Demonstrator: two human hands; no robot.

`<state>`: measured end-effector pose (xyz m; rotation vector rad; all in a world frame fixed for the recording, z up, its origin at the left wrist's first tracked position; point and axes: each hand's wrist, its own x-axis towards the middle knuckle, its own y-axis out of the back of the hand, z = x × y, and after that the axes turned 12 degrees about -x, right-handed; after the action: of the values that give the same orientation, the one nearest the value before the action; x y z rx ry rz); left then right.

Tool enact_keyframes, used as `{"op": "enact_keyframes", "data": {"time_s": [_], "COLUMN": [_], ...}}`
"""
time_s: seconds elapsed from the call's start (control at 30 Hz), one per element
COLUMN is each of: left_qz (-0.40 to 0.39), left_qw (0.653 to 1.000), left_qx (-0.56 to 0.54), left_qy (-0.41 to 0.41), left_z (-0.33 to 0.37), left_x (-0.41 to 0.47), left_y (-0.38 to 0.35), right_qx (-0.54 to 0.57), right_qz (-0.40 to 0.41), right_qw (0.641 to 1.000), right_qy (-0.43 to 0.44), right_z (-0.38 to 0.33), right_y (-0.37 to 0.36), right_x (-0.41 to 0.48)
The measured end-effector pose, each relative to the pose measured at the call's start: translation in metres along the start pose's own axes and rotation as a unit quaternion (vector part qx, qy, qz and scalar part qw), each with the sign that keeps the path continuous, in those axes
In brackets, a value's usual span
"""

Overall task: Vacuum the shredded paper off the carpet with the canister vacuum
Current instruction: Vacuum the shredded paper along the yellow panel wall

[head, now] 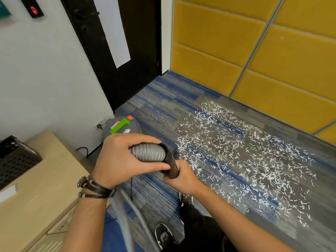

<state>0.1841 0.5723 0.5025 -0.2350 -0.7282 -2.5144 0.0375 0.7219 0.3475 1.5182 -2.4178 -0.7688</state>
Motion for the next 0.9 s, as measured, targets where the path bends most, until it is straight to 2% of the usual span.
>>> {"op": "enact_keyframes", "data": {"time_s": [0.1,0.27,0.4,0.57,0.73,0.9], "left_qz": [0.019,0.074,0.049,0.003,-0.026,-0.011], "left_qw": [0.999,0.992,0.997,0.999,1.0,1.0], "left_qx": [-0.011,0.032,0.041,0.042,0.014,-0.001], "left_qy": [-0.036,-0.092,-0.053,0.0,-0.005,-0.006], "left_z": [0.011,0.023,0.012,-0.011,-0.008,0.009], "left_x": [0.0,0.005,0.01,0.011,0.008,-0.002], "left_y": [0.001,0.001,-0.009,-0.019,-0.011,-0.001], "right_qx": [0.013,0.037,0.035,0.018,0.031,0.02], "right_qz": [0.016,0.063,0.076,0.032,0.039,0.034], "right_qw": [1.0,0.997,0.996,0.999,0.999,0.999], "right_qy": [-0.005,-0.003,0.007,-0.017,-0.014,0.003], "right_z": [-0.008,-0.015,-0.014,-0.006,-0.001,-0.006], "right_y": [0.005,0.008,0.013,0.009,-0.002,0.0], "right_x": [-0.01,-0.006,0.005,0.013,0.003,-0.014]}}
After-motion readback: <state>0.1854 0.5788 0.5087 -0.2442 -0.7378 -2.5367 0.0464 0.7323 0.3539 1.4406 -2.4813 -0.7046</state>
